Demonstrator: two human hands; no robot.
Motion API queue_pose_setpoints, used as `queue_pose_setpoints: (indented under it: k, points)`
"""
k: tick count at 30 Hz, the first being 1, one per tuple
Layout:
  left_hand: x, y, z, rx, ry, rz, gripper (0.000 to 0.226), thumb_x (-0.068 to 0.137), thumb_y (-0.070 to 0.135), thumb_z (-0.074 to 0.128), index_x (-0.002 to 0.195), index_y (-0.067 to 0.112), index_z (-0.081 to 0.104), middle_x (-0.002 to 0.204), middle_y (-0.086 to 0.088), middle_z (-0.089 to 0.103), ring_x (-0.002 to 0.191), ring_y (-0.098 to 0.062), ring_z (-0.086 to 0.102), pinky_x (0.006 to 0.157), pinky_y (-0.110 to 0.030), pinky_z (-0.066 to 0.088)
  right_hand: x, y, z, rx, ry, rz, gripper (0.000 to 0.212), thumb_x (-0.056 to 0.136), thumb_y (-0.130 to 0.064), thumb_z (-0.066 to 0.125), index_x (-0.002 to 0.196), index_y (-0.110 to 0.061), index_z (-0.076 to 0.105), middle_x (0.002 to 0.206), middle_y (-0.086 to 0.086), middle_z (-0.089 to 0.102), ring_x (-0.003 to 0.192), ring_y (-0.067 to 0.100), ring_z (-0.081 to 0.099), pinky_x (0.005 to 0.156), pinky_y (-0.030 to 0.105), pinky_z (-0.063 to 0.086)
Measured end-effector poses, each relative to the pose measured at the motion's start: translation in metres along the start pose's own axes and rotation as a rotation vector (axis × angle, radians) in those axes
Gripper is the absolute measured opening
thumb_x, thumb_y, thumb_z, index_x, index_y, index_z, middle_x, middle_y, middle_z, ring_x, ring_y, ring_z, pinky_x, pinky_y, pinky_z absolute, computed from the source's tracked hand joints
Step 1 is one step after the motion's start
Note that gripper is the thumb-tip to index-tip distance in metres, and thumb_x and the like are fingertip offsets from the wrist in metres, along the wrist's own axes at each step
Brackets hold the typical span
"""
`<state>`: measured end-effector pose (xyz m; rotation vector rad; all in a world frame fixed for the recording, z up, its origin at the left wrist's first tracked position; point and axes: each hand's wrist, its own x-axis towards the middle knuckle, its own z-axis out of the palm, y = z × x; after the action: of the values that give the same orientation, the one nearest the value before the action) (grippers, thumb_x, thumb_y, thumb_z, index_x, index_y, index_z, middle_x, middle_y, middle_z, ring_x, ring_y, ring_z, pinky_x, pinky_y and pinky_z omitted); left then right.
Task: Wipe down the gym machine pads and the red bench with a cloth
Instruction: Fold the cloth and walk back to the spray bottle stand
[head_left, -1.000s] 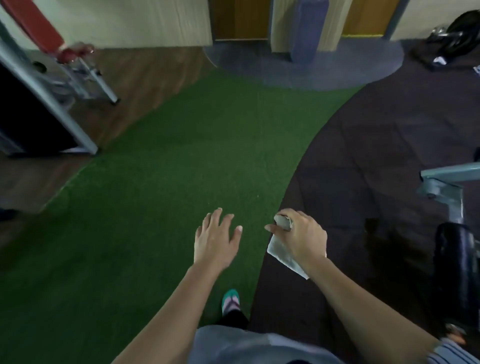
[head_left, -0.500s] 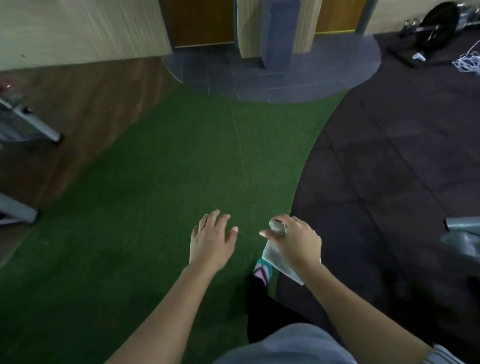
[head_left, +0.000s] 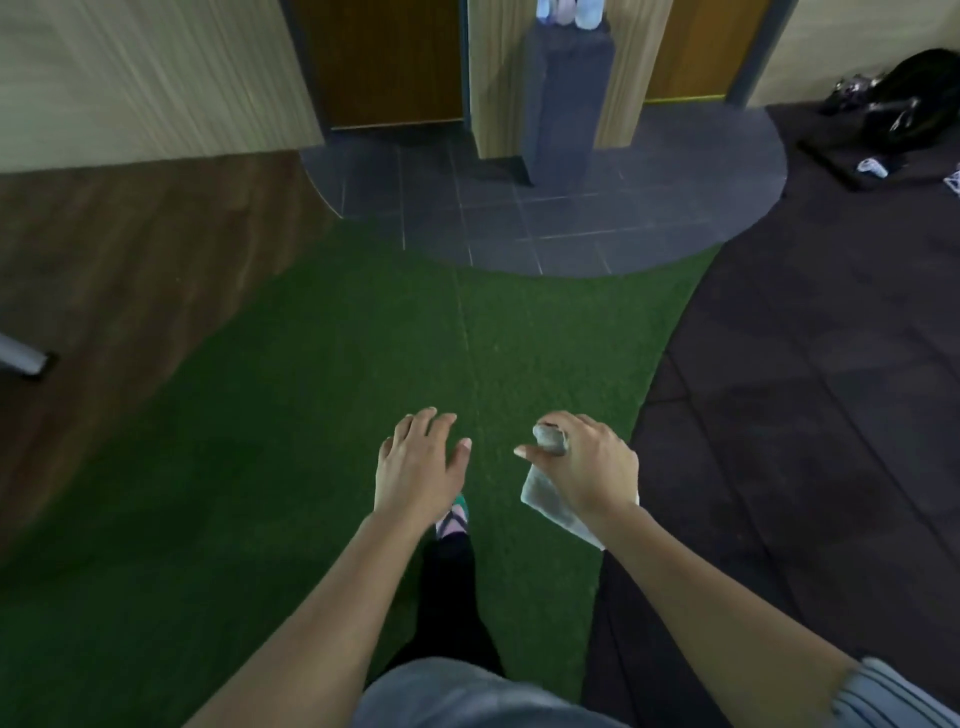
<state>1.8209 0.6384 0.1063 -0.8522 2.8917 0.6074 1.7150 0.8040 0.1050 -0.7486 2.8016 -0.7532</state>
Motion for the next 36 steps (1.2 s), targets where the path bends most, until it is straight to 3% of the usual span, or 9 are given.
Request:
queue_pose_setpoints:
  k: [12,17,27,36]
  points:
    - [0.4,0.027,-0.081,0.04,-0.056,0.108,0.048,0.099,0.044,0.035,0.141,0.022,0.038,0.147,0.003,0.038,0.139,-0.018,0.03,0.112,-0.042,0.031,0.377,-0.018,-0.012,0.038,0.108,0.139,0.046,0.074,-0.068,0.061,0.104,-0.034,0.065,0.098,-0.011,0.067,0.089,0.016,0.062,0.065,0.026,0.037]
    - [0.554,0.07,-0.082,0.054,-0.07,0.172,0.047,0.099,0.044,0.035,0.141,0.022,0.039,0.147,0.004,0.039,0.139,-0.017,0.03,0.11,-0.04,0.032,0.525,0.018,-0.018,0.06,0.14,0.182,0.044,0.074,-0.069,0.06,0.103,-0.035,0.064,0.095,-0.011,0.066,0.086,0.016,0.062,0.065,0.028,0.042]
    - [0.85,0.195,-0.111,0.041,-0.045,0.171,0.047,0.1,0.044,0.033,0.142,0.023,0.037,0.147,0.004,0.038,0.139,-0.016,0.029,0.11,-0.038,0.029,0.841,0.094,-0.091,0.028,0.115,0.099,0.038,0.076,-0.058,0.066,0.105,-0.033,0.065,0.104,-0.009,0.068,0.093,0.018,0.062,0.069,0.027,0.039]
    - [1.087,0.263,-0.12,0.005,-0.052,0.16,0.046,0.1,0.041,0.035,0.141,0.022,0.039,0.147,0.003,0.039,0.138,-0.018,0.029,0.109,-0.038,0.029,1.079,0.139,-0.114,0.021,0.105,0.109,0.04,0.076,-0.063,0.063,0.106,-0.036,0.064,0.105,-0.01,0.066,0.095,0.019,0.061,0.067,0.027,0.036]
